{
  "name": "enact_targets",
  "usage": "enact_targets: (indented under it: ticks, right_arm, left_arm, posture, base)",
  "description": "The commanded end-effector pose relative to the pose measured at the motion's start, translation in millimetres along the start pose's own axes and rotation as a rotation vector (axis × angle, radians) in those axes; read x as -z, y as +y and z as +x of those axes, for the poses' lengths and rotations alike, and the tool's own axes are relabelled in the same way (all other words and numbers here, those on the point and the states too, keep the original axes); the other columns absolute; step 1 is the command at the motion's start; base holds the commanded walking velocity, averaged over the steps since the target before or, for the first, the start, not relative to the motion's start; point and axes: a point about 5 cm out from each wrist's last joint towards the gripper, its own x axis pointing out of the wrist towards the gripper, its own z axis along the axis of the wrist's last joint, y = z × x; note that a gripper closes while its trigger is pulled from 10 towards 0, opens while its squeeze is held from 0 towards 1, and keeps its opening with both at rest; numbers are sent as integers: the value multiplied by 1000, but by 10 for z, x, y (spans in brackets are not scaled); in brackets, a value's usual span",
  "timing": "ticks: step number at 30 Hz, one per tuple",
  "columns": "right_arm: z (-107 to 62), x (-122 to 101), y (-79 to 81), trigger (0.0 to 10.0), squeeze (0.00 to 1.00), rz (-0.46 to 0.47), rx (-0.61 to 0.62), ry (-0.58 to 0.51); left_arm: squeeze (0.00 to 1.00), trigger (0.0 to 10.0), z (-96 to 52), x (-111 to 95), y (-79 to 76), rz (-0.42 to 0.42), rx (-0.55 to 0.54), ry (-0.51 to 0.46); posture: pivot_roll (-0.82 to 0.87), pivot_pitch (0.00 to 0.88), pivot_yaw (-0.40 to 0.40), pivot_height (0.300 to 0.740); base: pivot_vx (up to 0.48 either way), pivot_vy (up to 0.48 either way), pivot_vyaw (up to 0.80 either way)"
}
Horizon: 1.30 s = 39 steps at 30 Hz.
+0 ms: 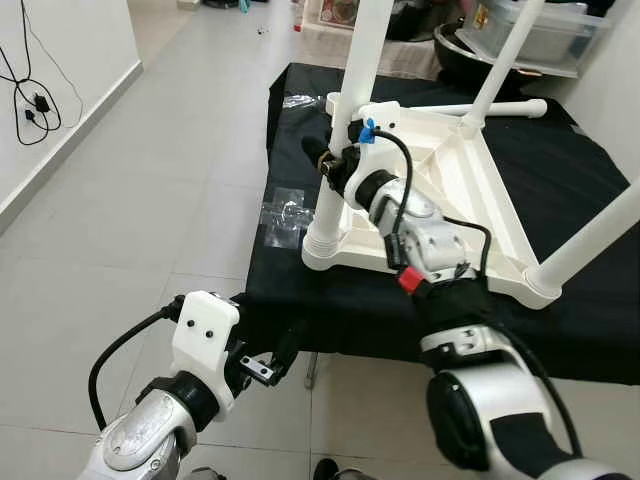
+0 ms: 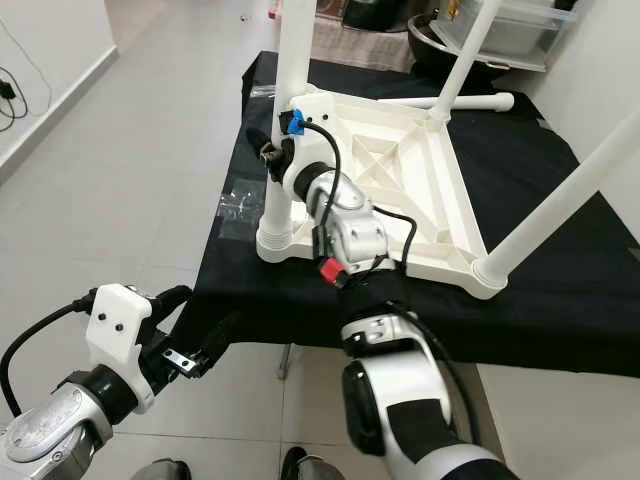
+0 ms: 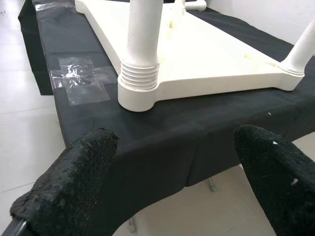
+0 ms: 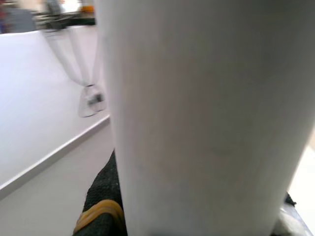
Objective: Building children table
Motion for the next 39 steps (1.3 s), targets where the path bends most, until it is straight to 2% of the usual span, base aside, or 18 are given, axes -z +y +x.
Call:
enact_targets:
  ticks: [1,4,7,14,15,18,24,28,30,32,33,34,36,37,39]
  right_arm:
    - [-52,198,-121,10000,0,9,76,82]
    - [-62,200,-88,10000,0,16,174,36]
    - [-70,216,-75,10000,0,-5,206,22]
    - [-118,277,-146,10000,0,-4,435,66]
    - [-118,277,-146,10000,0,-4,435,66]
    - [-109,242,-122,10000,0,-13,609,44]
    - [-97,228,-89,10000,0,-9,676,35]
    - [-138,266,-174,10000,0,-5,924,78]
    - [-138,266,-174,10000,0,-5,924,78]
    - [-144,248,-203,10000,0,-1,1006,73]
    - [-144,248,-203,10000,0,-1,1006,73]
    - [-152,238,-227,10000,0,-12,1056,83]
    - [-199,215,-261,10000,0,26,1197,74]
    - [-199,215,-261,10000,0,26,1197,74]
    - [-238,200,-264,10000,0,51,1298,65]
  left_arm:
    - [0,10000,-6,26,9,6,2,11]
    - [0,10000,1,18,37,11,-3,8]
    - [0,10000,0,21,46,15,-5,9]
    - [0,10000,-2,16,76,22,-7,8]
    - [0,10000,-2,16,76,22,-7,8]
    - [0,10000,15,3,96,28,-11,2]
    - [0,10000,24,-5,110,28,-16,-2]
    - [0,10000,16,1,114,30,-19,0]
    - [0,10000,16,1,114,30,-19,0]
    - [0,10000,20,-7,105,31,-16,-6]
    - [0,10000,20,-7,105,31,-16,-6]
    - [0,10000,26,-13,97,30,-14,-10]
    - [0,10000,37,-14,65,29,-6,-14]
    - [0,10000,37,-14,65,29,-6,-14]
    - [0,10000,41,-9,41,25,0,-15]
  posture:
    - [145,225,-141,740]
    - [146,223,-139,740]
    - [147,224,-139,740]
    - [144,226,-139,740]
    - [144,226,-139,740]
    - [147,227,-139,740]
    - [150,226,-141,740]
    - [153,226,-144,740]
    - [153,226,-144,740]
    - [156,226,-147,740]
    - [156,226,-147,740]
    - [156,226,-147,740]
    - [155,223,-147,740]
    - [155,223,-147,740]
    - [163,220,-148,740]
  base:
    - [0,0,0]
    - [0,0,0]
    - [0,0,0]
    - [0,0,0]
    - [0,0,0]
    - [0,0,0]
    - [0,0,0]
    - [0,0,0]
    - [0,0,0]
    - [0,0,0]
    - [0,0,0]
    - [0,0,0]
    - [0,0,0]
    - [0,0,0]
    - [0,0,0]
